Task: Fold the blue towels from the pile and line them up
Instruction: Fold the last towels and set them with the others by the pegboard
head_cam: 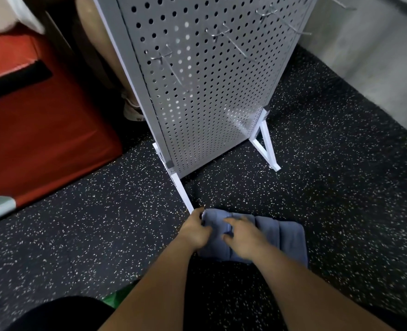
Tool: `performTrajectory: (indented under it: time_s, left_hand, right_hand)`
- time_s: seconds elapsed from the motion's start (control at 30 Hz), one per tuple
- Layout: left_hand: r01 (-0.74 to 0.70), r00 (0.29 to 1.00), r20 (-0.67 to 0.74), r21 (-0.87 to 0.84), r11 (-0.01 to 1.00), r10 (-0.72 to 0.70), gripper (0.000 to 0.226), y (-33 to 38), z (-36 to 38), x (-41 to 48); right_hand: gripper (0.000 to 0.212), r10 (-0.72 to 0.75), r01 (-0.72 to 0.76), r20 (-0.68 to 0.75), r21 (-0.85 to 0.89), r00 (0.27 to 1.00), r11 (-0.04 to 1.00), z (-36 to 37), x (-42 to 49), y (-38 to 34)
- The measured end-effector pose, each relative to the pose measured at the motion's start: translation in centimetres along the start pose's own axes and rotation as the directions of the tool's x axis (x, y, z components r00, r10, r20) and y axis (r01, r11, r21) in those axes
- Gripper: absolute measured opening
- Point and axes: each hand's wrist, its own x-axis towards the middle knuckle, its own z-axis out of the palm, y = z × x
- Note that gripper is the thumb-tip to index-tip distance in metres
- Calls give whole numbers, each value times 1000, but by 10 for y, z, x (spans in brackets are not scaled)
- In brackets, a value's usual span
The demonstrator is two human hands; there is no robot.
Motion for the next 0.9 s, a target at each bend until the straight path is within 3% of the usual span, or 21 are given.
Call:
performTrajectory:
  time_s: [0.17,0.3,0.47,0.63,0.8,0.9]
  left_hand:
    - [41,998,-34,-282,959,-53,21,13,0,-9]
    - [55,998,22,-394,917,-51,24,19,7,-19]
    - [57,995,100,-480,875,-11,22,36,10,-42]
    - [-65,994,31,-569,820,100,15,55,1,-67]
    - [-228,972,-86,-586,778,220,20,81,-14,-98]
    - [-343,938,-168,-558,756,301,22,101,-23,-122]
  right_hand:
    - [49,95,-96,16,199,995,975,1,1,3]
    - [13,76,-78,19,320,997,944,1,-3,6]
    - [22,62,-64,19,474,998,878,-2,-15,12]
    - [8,40,56,-171,523,985,851,-26,-34,3]
    - [7,44,166,-409,463,912,871,-54,-66,-16]
    - [5,21,242,-473,489,881,838,-71,-82,-25]
